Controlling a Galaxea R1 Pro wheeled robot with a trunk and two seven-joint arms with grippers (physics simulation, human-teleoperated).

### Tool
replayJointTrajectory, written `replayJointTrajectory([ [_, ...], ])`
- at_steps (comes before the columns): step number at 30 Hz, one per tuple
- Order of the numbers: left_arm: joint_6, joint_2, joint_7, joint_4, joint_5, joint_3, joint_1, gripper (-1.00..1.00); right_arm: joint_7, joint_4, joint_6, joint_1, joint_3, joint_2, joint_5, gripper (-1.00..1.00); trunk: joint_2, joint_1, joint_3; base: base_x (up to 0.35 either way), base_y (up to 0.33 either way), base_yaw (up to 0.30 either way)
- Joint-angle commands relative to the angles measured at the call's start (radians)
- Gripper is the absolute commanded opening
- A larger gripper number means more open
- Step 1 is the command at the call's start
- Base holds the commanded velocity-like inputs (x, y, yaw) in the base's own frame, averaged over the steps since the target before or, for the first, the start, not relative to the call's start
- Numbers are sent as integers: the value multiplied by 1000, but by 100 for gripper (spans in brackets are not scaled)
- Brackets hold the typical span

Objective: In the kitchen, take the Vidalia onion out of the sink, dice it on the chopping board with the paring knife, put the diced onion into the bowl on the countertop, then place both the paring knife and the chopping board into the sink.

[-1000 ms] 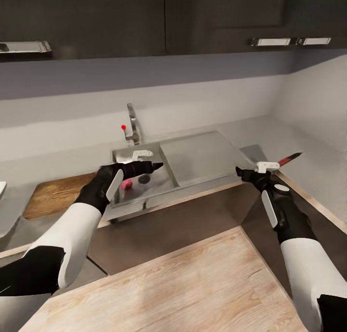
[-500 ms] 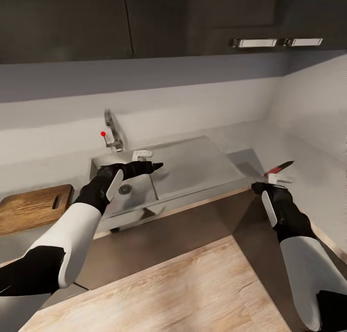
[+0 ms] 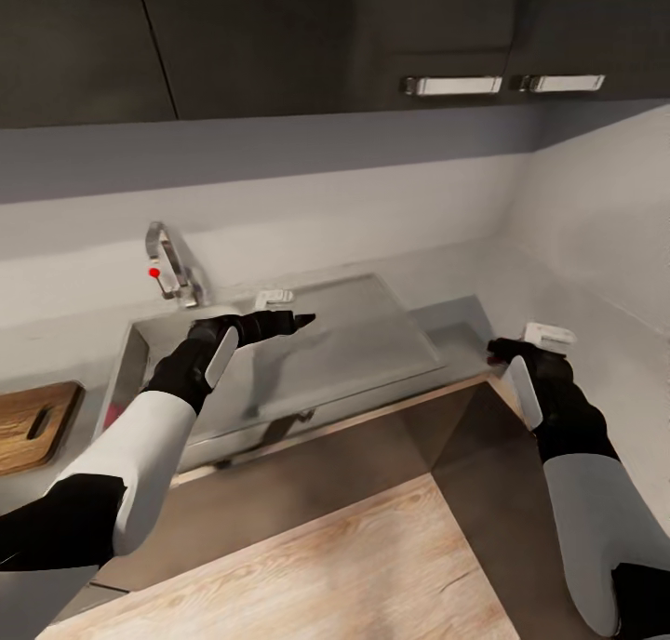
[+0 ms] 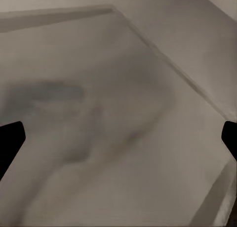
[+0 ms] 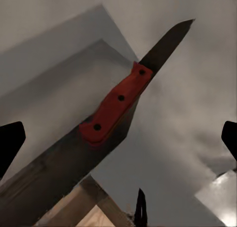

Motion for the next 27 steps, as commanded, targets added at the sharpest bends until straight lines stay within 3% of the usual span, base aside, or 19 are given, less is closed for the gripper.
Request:
replayJointTrajectory([
  [1,9,0,2,-1,10,-1,-1,100,-8,-2,3,-1,1,-1,-12,100,-2,1,-2,231,-254,0],
  [12,9,0,2,-1,10,-1,-1,100,-7,-3,4,-1,2,1,-44,100,-2,1,-2,193,-27,0],
  [21,9,0,2,-1,10,-2,-1,100,-7,-3,3,-1,2,1,-46,100,-2,1,-2,25,11,0],
  [27,9,0,2,-1,10,-2,-1,100,-19,1,3,-1,0,22,-58,100,-2,1,-2,1,0,0],
])
